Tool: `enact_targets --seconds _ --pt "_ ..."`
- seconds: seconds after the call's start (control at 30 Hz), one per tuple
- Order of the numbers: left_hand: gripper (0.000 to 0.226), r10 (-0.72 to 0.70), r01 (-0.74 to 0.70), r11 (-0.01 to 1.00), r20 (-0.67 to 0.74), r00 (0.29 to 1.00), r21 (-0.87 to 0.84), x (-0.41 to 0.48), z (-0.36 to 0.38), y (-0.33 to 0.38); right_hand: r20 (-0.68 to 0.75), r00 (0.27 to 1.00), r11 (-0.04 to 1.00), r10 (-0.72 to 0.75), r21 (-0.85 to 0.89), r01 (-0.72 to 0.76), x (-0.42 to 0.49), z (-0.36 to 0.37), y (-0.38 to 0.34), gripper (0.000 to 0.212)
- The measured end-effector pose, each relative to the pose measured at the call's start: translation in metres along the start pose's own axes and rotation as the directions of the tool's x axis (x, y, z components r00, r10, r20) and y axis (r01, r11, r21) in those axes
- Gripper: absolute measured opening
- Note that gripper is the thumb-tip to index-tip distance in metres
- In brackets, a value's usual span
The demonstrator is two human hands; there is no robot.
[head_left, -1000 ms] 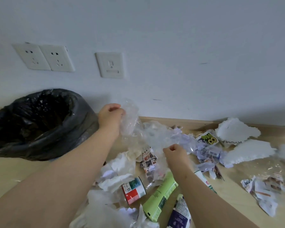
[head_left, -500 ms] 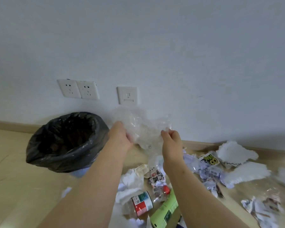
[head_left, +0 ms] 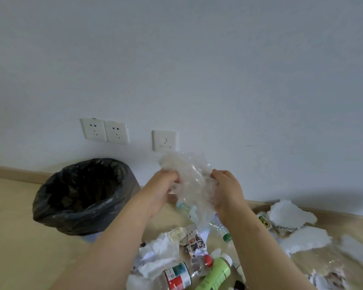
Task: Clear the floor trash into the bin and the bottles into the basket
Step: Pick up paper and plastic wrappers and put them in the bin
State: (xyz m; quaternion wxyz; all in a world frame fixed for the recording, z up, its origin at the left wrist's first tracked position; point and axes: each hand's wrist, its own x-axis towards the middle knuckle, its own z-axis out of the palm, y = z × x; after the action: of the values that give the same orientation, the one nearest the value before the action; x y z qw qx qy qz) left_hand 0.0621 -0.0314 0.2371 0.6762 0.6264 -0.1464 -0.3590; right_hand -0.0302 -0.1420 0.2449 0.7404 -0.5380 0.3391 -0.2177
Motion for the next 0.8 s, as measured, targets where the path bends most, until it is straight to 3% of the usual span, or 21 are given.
enact_targets --seconds 0.07,0.2,0.33,0.4,0.5,0.57,0.63,0.7,0.73,0.8 --pt "0.024 -0.018 0.018 1.0 0.045 0.999 0.006 0.006 0.009 -0.005 0.036 0.997 0.993 0.063 0.094 -0.066 0.003 0.001 0.007 0.015" --pt "0.027 -0.011 0.016 1.0 -0.2 0.98 0.023 0.02 0.021 -0.02 0.126 0.986 0.973 0.108 0.189 -0.13 0.007 0.01 0.016 0.036" --pt "0.022 0.032 -0.054 0.998 -0.421 0.906 -0.041 0.025 0.031 -0.022 0.163 0.986 0.999 0.039 -0.003 -0.039 0.008 0.017 0.021 0.032" --pt "0.021 0.073 -0.078 0.997 -0.424 0.903 0.006 0.026 0.034 -0.021 0.169 0.984 0.998 0.056 -0.026 -0.052 0.012 0.016 0.022 0.03" --pt "0.02 0.17 -0.058 0.941 -0.317 0.933 0.334 0.033 0.03 -0.023 0.153 0.966 0.962 0.209 0.143 -0.231 0.02 0.007 0.024 0.02" --pt "0.018 0.174 -0.049 0.889 -0.236 0.956 0.455 0.033 0.028 -0.022 0.089 0.962 0.937 0.258 0.22 -0.272 0.026 -0.001 0.03 0.012" --pt "0.019 0.125 -0.041 0.937 -0.225 0.966 0.347 0.032 0.028 -0.019 0.004 0.976 0.954 0.219 0.208 -0.215 0.031 -0.003 0.035 0.023" --pt "0.012 0.025 -0.004 0.997 -0.273 0.962 0.075 0.029 0.028 -0.015 -0.045 0.99 0.981 0.136 0.146 -0.129 0.033 -0.002 0.037 0.026" --pt "0.006 -0.024 0.015 0.999 -0.298 0.954 -0.031 0.028 0.027 -0.013 -0.03 0.994 0.987 0.108 0.126 -0.104 0.032 0.0 0.034 0.026" --pt "0.029 -0.093 0.061 0.99 -0.274 0.957 -0.125 0.03 0.021 -0.017 0.073 0.992 0.981 0.106 0.158 -0.116 0.027 0.002 0.029 0.025"
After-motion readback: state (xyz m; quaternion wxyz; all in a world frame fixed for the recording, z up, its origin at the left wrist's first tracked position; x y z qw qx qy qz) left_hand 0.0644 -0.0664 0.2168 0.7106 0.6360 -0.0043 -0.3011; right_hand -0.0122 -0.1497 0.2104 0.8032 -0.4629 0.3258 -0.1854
